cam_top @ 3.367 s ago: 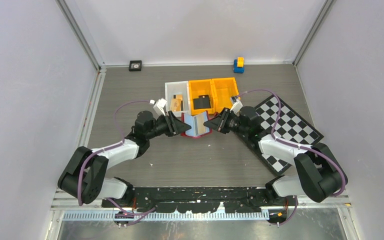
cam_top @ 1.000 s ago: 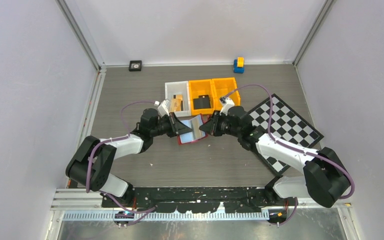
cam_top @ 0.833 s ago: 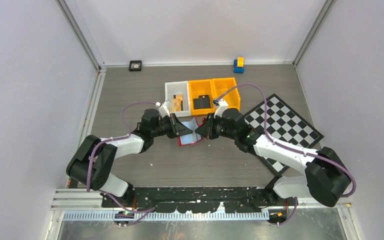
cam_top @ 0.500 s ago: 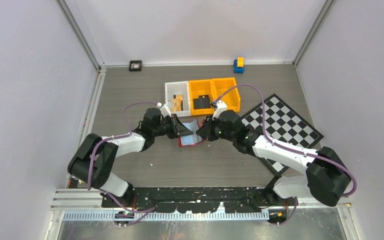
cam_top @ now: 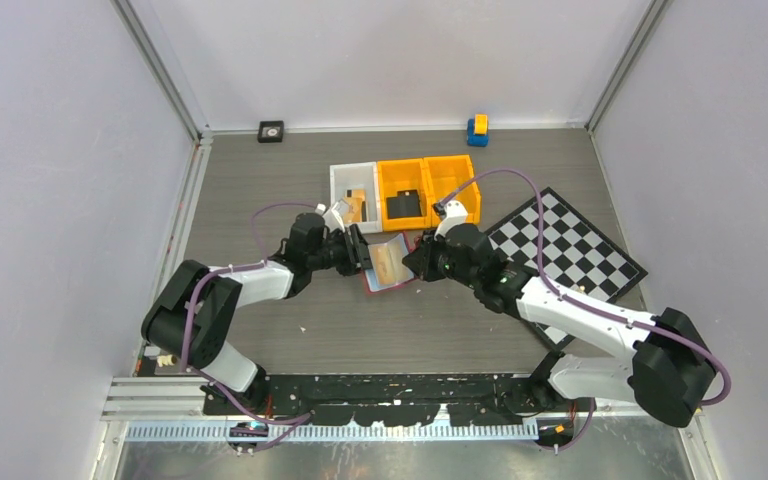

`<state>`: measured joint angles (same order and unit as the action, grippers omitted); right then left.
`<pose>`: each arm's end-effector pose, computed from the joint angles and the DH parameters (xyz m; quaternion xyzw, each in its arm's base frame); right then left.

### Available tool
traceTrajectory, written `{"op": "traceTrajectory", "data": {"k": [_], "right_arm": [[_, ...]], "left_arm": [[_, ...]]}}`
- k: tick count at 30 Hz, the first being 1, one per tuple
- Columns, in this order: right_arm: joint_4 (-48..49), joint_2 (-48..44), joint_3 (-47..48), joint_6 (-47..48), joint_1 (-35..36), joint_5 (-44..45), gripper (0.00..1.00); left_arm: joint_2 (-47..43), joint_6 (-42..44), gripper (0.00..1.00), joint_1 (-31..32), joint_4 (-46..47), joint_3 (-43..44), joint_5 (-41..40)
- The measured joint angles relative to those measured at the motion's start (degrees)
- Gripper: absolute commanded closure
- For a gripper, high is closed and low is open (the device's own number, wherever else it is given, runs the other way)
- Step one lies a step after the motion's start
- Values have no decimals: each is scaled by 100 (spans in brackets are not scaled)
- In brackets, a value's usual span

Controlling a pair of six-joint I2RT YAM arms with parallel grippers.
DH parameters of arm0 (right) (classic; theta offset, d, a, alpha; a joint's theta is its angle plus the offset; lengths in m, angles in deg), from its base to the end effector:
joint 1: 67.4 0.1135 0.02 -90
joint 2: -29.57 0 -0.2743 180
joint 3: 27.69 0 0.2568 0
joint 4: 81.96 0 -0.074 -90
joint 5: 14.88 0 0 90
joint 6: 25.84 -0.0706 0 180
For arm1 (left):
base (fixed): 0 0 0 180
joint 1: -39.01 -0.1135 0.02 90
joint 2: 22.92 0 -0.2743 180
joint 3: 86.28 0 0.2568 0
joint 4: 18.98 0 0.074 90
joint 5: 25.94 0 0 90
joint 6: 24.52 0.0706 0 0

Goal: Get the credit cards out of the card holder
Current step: Remove the credit card from the card holder.

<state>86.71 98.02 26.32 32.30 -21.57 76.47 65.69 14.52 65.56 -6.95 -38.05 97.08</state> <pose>0.2089 0.2127 0.2417 -0.0968 0.8414 0.3256 0.4203 0.2746 -0.1802 0.1581 -0.0317 0.8355 -0.4979 0.2304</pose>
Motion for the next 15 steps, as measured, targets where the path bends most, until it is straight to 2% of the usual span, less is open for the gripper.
{"op": "traceTrajectory", "data": {"k": [8, 15], "right_arm": [[-260, -127, -4, -85, 13, 575, 100], [-238, -323, -85, -260, -240, 612, 99]], "left_arm": [[-4, -20, 59, 0, 37, 0, -22], [-352, -282, 50, -166, 544, -330, 13]]}}
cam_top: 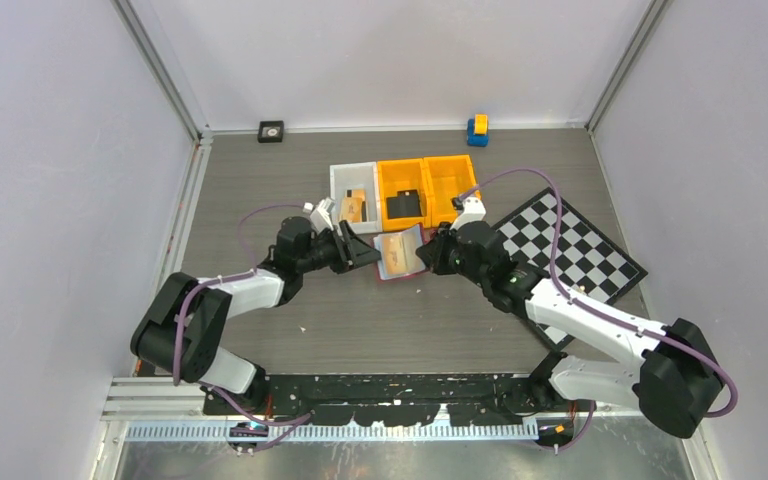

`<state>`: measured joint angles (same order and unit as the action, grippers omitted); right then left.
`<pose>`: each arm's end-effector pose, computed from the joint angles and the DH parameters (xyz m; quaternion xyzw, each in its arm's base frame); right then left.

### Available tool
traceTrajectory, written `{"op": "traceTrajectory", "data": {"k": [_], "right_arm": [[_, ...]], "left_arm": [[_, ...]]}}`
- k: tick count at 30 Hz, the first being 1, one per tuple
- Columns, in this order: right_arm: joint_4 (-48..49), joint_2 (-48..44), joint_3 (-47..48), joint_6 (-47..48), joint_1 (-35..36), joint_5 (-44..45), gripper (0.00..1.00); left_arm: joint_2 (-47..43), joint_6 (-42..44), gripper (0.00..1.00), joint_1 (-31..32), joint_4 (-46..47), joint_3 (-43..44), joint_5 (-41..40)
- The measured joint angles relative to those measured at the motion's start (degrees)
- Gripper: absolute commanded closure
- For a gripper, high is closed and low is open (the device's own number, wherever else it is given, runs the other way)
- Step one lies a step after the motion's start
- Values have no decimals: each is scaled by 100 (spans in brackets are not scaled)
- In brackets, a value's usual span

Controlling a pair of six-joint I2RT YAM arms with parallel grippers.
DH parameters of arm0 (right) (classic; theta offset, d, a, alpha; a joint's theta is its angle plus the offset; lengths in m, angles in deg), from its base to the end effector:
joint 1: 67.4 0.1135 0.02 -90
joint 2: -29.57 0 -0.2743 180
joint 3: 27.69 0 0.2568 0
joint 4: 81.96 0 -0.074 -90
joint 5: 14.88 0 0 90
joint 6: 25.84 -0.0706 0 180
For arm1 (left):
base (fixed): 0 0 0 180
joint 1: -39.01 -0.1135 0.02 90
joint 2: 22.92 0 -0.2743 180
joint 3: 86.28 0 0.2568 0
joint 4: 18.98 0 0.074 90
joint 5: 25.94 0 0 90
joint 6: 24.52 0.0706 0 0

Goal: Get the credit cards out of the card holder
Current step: Remove the credit card from the card holder.

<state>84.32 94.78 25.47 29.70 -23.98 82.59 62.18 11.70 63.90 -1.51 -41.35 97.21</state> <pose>0.2139 0.1898 0.2463 -0.0315 0.8453 0.2905 0.4473 0.2700 -0.1678 0.1698 -0.0459 0.8121 -0.5203 0.2603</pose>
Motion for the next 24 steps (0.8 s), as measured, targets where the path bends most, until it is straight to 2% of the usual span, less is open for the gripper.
{"op": "traceTrajectory", "data": {"k": [3, 9, 13, 15, 17, 24], "right_arm": [[50, -9, -72, -85, -195, -155, 100], [291, -11, -216, -262, -389, -614, 100], [459, -76, -315, -352, -470, -894, 100], [503, -146, -352, -374, -498, -981, 100], [544, -238, -389, -400, -520, -1058, 99], [597, -605, -422, -522, -621, -1298, 99]], "left_arm": [[-175, -160, 44, -107, 354, -192, 55], [-186, -385, 40, -138, 1064, -289, 247], [-146, -431, 36, -138, 1185, -286, 293], [-131, -407, 26, -138, 1067, -286, 278], [-131, -356, 3, -138, 949, -286, 240], [-247, -299, 0, -195, 649, -286, 96]]}}
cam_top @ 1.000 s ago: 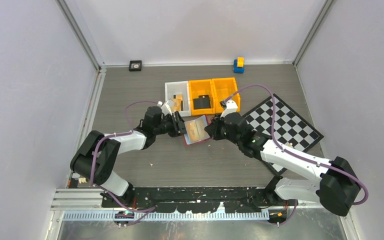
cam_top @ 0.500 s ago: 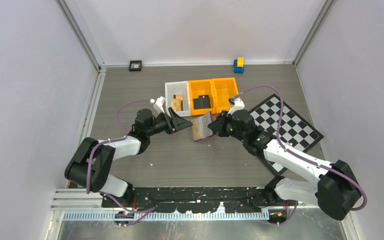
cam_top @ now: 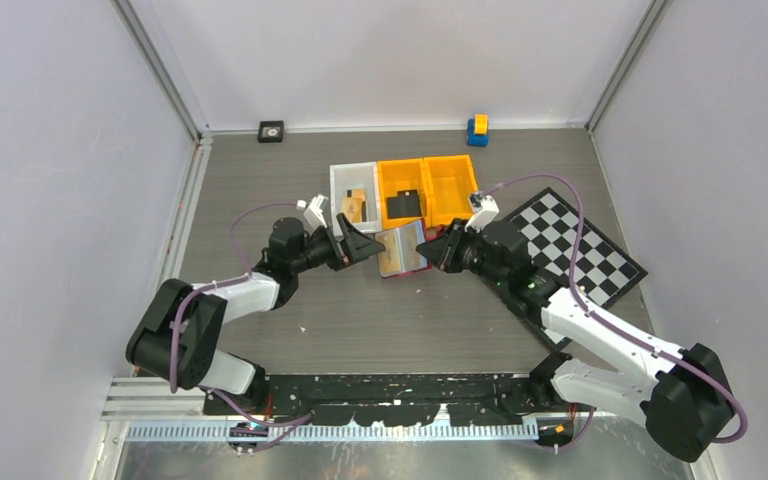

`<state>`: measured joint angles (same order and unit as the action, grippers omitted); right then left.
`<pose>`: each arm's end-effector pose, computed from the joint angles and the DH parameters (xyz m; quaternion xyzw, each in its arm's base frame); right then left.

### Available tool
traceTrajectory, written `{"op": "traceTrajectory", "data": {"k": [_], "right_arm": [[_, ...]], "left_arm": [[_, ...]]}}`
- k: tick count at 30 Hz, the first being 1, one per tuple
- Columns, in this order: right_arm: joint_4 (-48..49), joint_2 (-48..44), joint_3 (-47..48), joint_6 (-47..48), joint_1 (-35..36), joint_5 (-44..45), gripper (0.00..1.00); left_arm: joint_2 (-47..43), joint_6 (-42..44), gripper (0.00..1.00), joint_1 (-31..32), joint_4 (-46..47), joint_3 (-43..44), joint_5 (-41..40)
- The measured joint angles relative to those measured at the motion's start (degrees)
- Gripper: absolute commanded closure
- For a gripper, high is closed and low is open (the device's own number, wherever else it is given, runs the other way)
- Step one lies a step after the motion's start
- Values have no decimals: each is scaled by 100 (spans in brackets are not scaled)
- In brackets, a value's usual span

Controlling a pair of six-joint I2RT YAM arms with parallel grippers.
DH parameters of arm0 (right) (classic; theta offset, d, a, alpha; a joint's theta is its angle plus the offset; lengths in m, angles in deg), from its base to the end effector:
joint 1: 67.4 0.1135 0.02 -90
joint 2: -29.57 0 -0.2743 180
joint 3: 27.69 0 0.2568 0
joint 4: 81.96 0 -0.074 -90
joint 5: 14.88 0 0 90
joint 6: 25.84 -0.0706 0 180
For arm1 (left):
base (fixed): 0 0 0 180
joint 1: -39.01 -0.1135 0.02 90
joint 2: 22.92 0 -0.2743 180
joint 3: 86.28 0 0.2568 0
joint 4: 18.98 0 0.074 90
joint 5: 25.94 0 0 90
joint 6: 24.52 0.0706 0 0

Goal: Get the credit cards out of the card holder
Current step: Remove the credit card from the card holder.

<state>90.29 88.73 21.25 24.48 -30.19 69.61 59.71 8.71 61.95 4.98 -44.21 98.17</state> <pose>0.2104 0.1683 0.2589 -0.0108 0.8083 0.3956 0.4358 0.2671 -0.1561 0.1807 -0.0553 0.7844 -0.5467 0.2879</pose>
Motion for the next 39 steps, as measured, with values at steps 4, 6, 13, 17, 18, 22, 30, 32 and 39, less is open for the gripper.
{"op": "traceTrajectory", "data": {"k": [4, 6, 13, 17, 18, 22, 30, 32, 39], "right_arm": [[-2, -227, 0, -92, -72, -181, 100], [13, -354, 0, -133, -120, -282, 100], [323, -566, -39, -352, -229, -723, 100], [372, -544, -52, -420, -249, -863, 100], [374, -538, -55, -426, -258, -868, 100], [315, -538, -61, -424, -328, -789, 100], [181, -380, -63, -420, -466, -562, 98], [125, -339, -63, -400, -474, -481, 97], [-160, -332, -63, -319, -483, -116, 95]], "left_arm": [[-249, -44, 0, -35, 162, -66, 7], [-348, -94, 0, -42, 361, -133, 15], [-33, -461, 34, -46, 1425, -304, 201], [772, -1054, 65, -50, 2804, -310, 527], [946, -1191, 72, -61, 3040, -310, 595], [1224, -1528, 81, -157, 3523, -310, 758], [1108, -1665, 99, -214, 3980, -310, 861], [1108, -1674, 100, -236, 3985, -310, 868], [1106, -1670, 100, -249, 3974, -326, 907]]}}
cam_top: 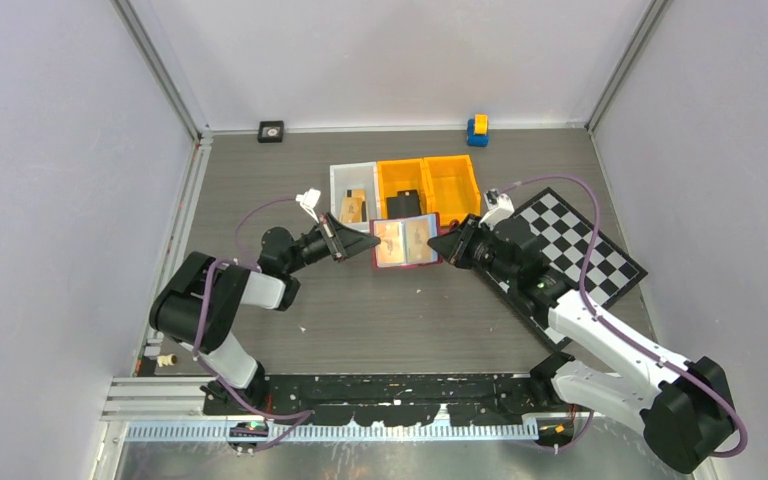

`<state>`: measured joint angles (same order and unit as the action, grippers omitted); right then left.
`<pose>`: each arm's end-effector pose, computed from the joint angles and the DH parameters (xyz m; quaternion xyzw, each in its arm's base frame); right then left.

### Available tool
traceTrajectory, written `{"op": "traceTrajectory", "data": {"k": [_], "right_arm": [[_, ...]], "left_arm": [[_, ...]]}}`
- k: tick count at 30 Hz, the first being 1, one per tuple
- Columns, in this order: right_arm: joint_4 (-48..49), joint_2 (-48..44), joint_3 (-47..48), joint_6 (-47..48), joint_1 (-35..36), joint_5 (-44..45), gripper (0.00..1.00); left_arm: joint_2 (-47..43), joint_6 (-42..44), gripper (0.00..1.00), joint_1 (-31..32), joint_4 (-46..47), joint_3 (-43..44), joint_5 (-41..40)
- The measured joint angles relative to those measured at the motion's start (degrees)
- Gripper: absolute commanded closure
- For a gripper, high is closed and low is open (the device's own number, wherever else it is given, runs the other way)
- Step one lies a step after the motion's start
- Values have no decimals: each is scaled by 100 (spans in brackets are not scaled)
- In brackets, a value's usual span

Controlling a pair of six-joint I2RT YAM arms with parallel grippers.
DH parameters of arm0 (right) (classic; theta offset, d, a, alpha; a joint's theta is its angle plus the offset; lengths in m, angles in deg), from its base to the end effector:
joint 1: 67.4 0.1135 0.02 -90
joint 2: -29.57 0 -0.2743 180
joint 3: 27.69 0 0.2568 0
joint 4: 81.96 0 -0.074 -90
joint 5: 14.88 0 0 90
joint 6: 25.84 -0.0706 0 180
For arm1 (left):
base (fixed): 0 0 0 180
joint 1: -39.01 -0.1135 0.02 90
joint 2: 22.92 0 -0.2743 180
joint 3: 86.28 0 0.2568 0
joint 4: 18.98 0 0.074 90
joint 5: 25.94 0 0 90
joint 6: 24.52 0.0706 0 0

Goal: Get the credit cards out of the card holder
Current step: Remove the credit card from the card holder.

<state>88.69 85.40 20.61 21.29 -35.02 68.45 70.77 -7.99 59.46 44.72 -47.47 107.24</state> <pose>0.2139 0.1453 0.2649 0.0388 0.8017 0.4000 0.4425 0.2730 -0.1534 0.1964 -0.0200 0.6661 -0.6795 0.3069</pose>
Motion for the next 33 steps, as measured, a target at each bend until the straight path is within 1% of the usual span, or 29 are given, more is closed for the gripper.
{"op": "traceTrajectory", "data": {"k": [6, 9, 11, 12, 13, 14, 15, 16, 19, 23, 25, 28, 31, 33], "right_arm": [[-243, 59, 17, 72, 7, 306, 92], [-332, 72, 37, 72, 39, 424, 92], [-354, 72, 46, 70, 63, 479, 89], [-358, 70, 48, 70, 70, 494, 78], [-374, 68, 55, 68, 85, 518, 69], [-385, 66, 59, 63, 94, 535, 63], [-463, 55, 70, 96, 101, 684, 61], [-549, 31, 70, 92, 79, 824, 60], [-815, -96, 63, 142, -22, 1222, 59], [-776, -409, -26, 190, -31, 1257, 61], [-636, -529, -90, 219, -31, 1147, 63], [-188, -540, -208, 221, -35, 708, 65], [258, -321, -295, 208, -33, 247, 71], [529, -7, -297, 173, -31, 0, 74]], "left_arm": [[-214, 109, 100, 2, -317, -37, -11], [-442, 280, 100, 11, -688, -39, -35], [-656, 428, 100, 20, -990, -42, -72], [-734, 503, 100, 22, -1110, -42, -96], [-828, 564, 100, 28, -1263, -42, -120], [-920, 647, 100, 35, -1414, -44, -146], [-986, 693, 100, 37, -1517, -48, -164], [-1075, 776, 100, 17, -1648, -59, -203], [-1318, 964, 100, -17, -2103, -70, -348], [-1513, 1161, 100, -22, -2616, -72, -505], [-1530, 1226, 100, -11, -2802, -72, -573], [-1530, 1266, 100, 33, -2992, -72, -623], [-1530, 1283, 100, 87, -3097, -70, -654], [-1530, 1292, 100, 118, -3145, -70, -654]]}}
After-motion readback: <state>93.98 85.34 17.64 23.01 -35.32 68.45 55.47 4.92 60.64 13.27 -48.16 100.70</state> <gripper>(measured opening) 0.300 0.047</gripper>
